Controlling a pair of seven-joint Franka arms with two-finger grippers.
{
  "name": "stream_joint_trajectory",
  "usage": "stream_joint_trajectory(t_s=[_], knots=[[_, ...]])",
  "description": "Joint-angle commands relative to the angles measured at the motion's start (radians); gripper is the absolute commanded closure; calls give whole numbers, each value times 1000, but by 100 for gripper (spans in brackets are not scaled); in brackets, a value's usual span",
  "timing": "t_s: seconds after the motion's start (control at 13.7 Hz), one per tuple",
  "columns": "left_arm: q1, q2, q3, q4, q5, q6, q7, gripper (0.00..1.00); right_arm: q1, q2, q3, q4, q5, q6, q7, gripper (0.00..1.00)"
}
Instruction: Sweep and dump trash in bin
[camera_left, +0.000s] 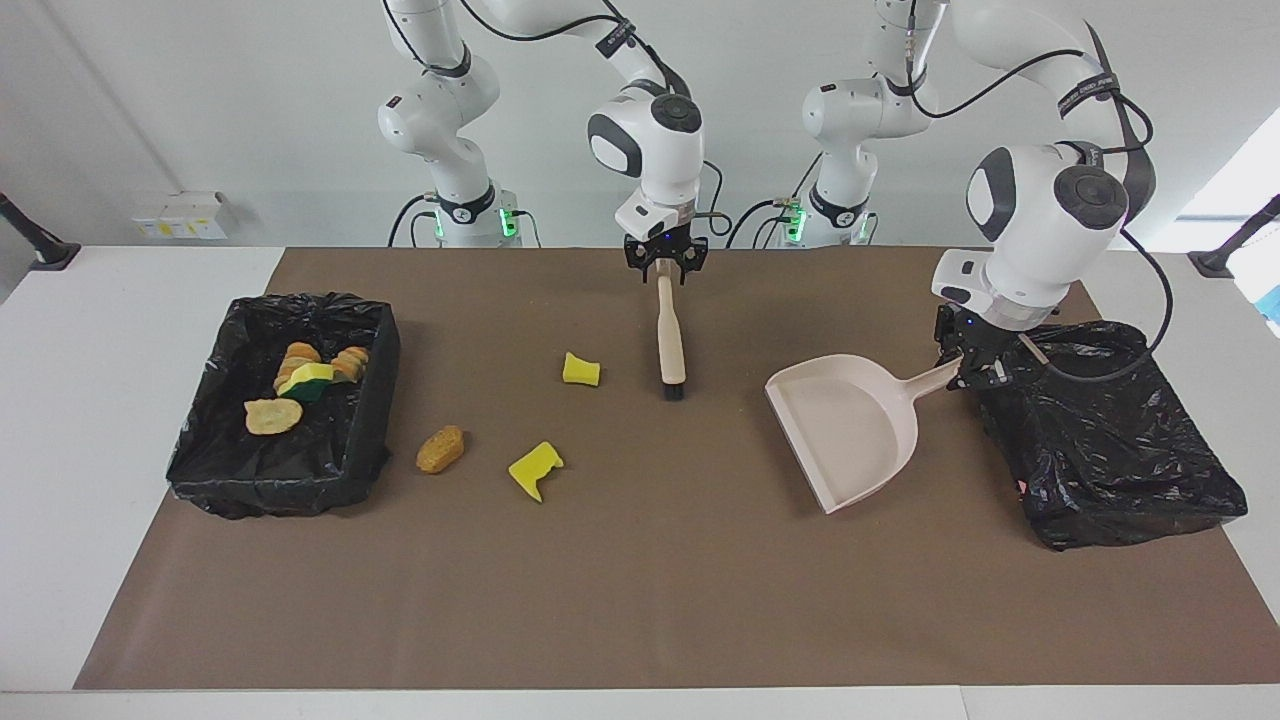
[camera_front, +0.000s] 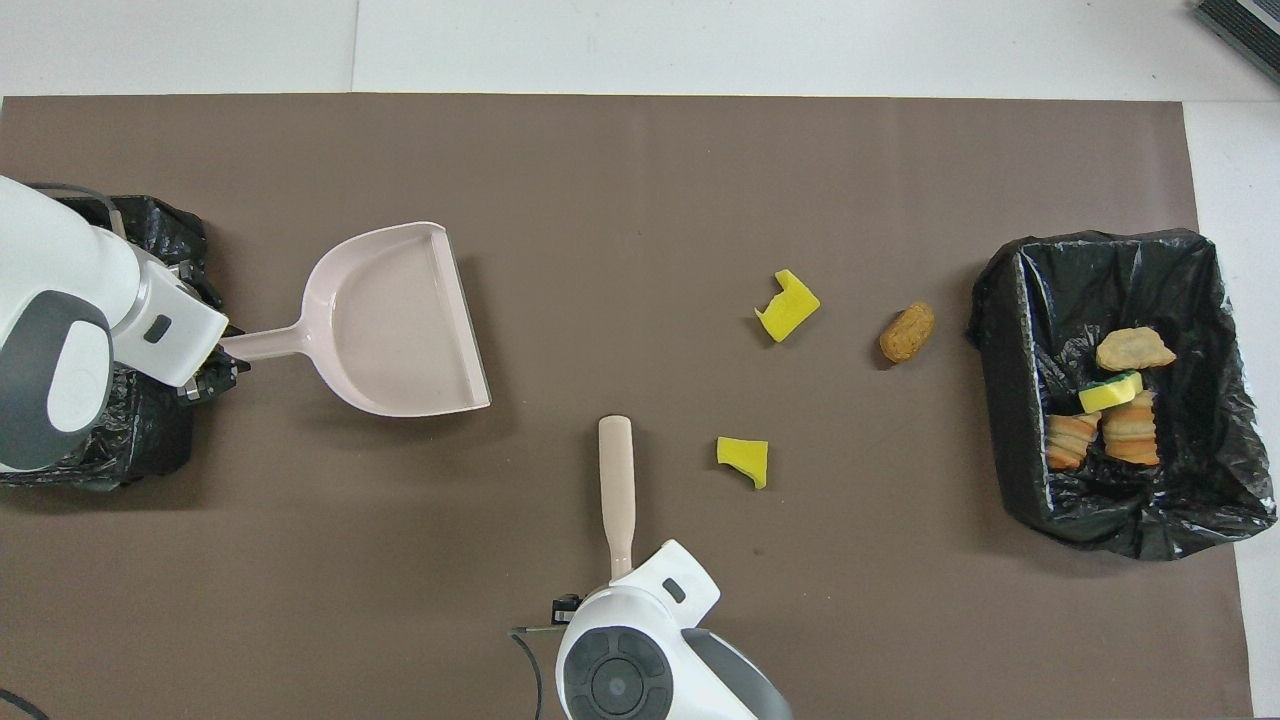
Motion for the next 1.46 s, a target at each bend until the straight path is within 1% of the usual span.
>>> stream_joint_trajectory(t_s=[0.0, 0.22, 0.29, 0.37, 0.51, 0.66, 0.73, 0.88, 0.95, 1.03, 1.17, 1.39], knots=[[7, -37, 0, -42, -6, 27, 5, 100, -8, -2, 0, -19, 6, 32, -19, 44], [5, -35, 0, -44, -6, 29, 5, 100, -9, 0, 0, -19, 9, 34, -23, 44], [5, -35, 0, -45, -6, 29, 5, 100, -9, 0, 0, -19, 9, 34, -23, 46], [5, -35, 0, -44, -6, 27, 5, 100, -9, 0, 0, -19, 9, 34, -23, 46], [5, -35, 0, -44, -6, 27, 5, 100, -9, 9, 1, -24, 11, 60, -23, 47], [5, -35, 0, -44, -6, 27, 5, 100, -9, 9, 1, -26, 12, 63, -23, 50], [5, -35, 0, -45, -6, 27, 5, 100, -9, 9, 1, -26, 12, 63, -22, 57], [5, -35, 0, -44, -6, 29, 5, 100, -3, 9, 0, -15, 12, 46, -19, 85], [5, -35, 0, -45, -6, 29, 5, 100, -4, 4, 0, -7, 11, 35, -25, 96], [5, -35, 0, -44, -6, 29, 5, 100, -9, -6, 0, 3, 11, -1, -42, 100], [5, -35, 0, -44, -6, 29, 5, 100, -38, -39, -8, 55, 11, -125, -92, 100], [-4, -35, 0, -44, -6, 29, 0, 100, -167, -134, -10, 102, 0, -282, -201, 100]])
